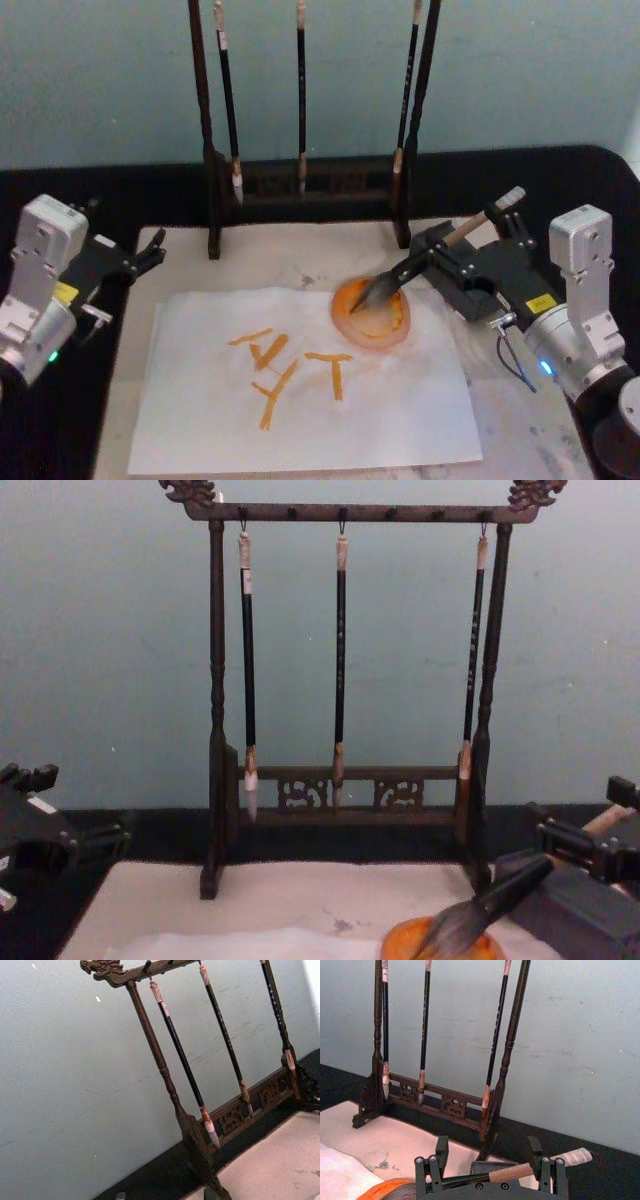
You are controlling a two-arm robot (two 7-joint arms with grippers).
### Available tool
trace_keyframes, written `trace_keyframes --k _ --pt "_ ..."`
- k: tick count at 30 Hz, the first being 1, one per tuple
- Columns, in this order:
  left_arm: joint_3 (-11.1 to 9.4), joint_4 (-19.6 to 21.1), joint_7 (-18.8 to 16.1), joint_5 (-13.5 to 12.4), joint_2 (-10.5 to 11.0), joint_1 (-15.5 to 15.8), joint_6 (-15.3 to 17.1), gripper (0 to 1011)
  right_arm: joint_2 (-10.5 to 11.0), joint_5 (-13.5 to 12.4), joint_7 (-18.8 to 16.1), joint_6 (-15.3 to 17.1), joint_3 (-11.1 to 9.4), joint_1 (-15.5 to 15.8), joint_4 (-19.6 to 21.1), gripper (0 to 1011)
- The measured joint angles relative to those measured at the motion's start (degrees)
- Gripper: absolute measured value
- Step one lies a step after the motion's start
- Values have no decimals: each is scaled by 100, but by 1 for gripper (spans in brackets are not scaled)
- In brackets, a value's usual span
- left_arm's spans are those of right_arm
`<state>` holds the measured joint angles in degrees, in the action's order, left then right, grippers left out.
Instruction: Pick up the brush from the inkstone, write on the paper, then place the brush back to its original position.
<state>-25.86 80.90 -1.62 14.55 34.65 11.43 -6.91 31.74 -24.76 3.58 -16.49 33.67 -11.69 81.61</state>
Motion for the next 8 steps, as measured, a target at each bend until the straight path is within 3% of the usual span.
trace_keyframes --k 8 --pt "0 0 0 0 0 0 0 1010 0 0 0 0 0 0 0 1000"
